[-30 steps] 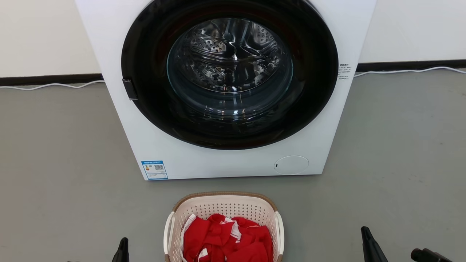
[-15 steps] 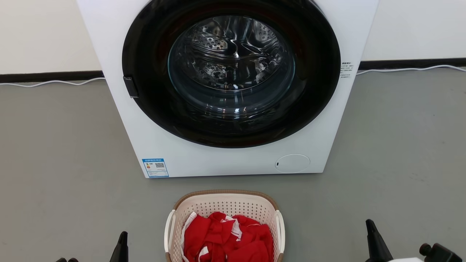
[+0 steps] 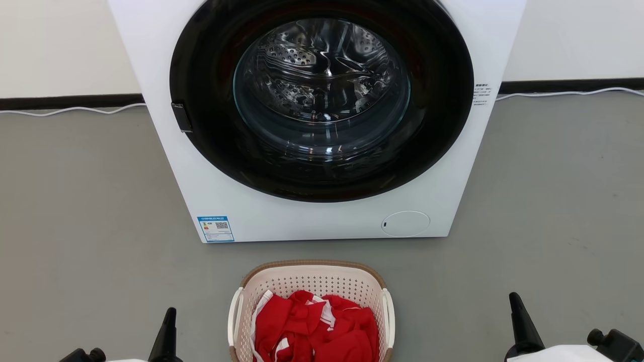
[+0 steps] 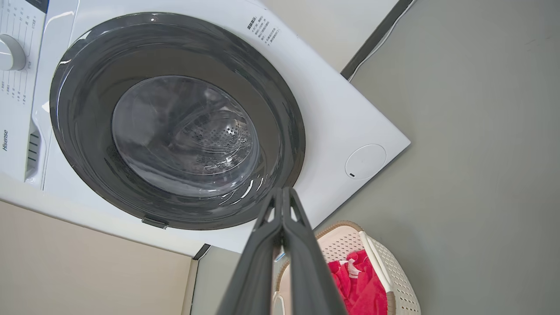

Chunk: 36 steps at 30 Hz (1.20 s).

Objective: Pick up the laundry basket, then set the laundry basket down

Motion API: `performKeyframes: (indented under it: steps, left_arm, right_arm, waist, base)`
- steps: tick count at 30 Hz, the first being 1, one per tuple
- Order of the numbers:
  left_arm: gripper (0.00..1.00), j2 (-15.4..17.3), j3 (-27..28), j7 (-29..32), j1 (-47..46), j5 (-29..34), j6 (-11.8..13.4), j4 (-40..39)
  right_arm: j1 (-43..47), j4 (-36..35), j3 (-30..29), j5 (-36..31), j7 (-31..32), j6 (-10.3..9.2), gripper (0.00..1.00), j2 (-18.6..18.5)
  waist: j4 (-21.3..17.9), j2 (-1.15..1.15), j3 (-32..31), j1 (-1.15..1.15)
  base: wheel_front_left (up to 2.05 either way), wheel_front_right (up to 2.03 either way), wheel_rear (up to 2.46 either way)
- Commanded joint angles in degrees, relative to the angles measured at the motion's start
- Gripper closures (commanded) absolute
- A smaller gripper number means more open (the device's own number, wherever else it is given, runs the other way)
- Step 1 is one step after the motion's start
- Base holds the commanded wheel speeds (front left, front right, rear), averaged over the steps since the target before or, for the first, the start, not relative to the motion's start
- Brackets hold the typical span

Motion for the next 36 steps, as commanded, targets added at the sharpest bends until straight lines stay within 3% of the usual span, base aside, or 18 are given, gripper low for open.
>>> performKeyframes:
  steps: [1, 36]
  left_arm:
    - [1.00, 0.3, 1.3, 0.4, -3.2, -1.6, -0.6, -1.7]
    - [1.00, -0.5, 3.5, 6.1, -7.4, -19.7, -1.7, -2.3]
  right_arm:
    - [-2.8, -1.7, 0.3, 2.2, 0.6, 0.23, 1.00, -0.7]
    - [-6.6, -2.5, -1.9, 24.4, 6.4, 0.34, 1.00, -0.8]
  waist:
    - [0.0, 0.00, 0.1, 0.00]
    - [0.6, 0.00, 1.1, 0.00]
  base:
    - [0.00, 0.00, 0.00]
    - [0.00, 0.00, 0.00]
